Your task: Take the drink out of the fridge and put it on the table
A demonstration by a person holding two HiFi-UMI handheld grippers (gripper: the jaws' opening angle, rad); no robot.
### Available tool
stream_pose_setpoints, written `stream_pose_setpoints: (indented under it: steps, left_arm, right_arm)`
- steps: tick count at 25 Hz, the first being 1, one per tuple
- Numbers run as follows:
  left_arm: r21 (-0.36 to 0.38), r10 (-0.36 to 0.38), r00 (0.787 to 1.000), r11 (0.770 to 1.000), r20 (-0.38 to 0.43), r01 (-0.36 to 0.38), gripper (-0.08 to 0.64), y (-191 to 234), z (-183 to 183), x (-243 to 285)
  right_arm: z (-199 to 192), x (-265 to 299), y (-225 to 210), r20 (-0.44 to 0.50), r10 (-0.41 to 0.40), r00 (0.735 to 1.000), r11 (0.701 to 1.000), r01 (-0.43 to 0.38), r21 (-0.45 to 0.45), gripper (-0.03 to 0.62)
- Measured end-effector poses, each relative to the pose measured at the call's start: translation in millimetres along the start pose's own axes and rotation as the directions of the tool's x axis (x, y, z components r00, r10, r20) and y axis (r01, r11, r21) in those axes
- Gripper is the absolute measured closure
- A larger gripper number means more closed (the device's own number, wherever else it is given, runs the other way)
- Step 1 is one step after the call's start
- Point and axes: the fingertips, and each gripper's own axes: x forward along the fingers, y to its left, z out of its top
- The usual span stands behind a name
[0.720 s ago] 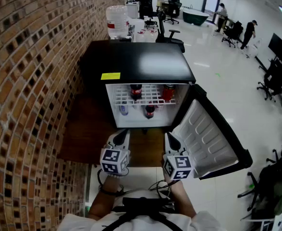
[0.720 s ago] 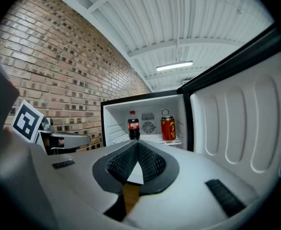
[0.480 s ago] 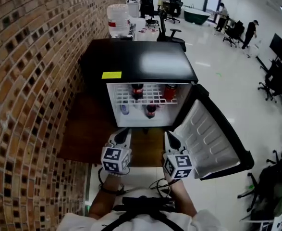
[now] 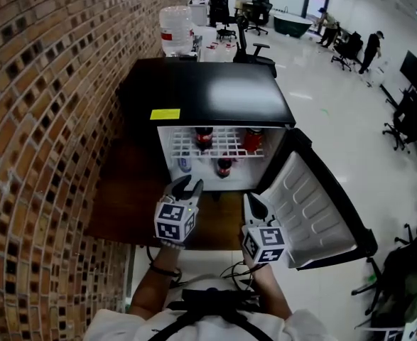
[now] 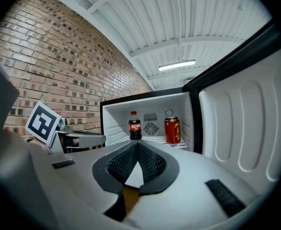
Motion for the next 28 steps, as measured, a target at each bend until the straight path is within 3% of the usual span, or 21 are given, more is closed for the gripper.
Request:
stream_pose_setpoints:
  steps: [9, 15, 19, 28]
  left_arm:
    - [0.019, 0.022, 1.0, 1.0, -0.017, -0.022, 0.216, 19, 18, 48]
    - [0.04, 0.037, 0.999, 0.999, -0.037, -0.035, 0.174, 29, 23, 82]
    - [0.027, 0.046, 0.997, 0.999, -0.058, -0.044, 0.072, 38, 22, 105]
    - [0.007, 0.075, 0.995, 0.997, -0.06, -0.075, 0.066, 61, 34, 146]
  right_arm:
    - [-1, 3, -7, -0.004, -0.013, 1.0, 1.0, 0.013, 0.014, 0.581]
    - [0, -2, -14, 0.007, -0.039, 0.999, 0.999, 0.039, 0.032, 0.581]
    - [2, -7, -20, 0.015, -0.061, 0.998, 0.997, 0.06, 0.048, 0.581]
    - [-2, -15, -34, 0.014, -0.092, 0.996, 0.994, 0.091, 0.065, 0.581]
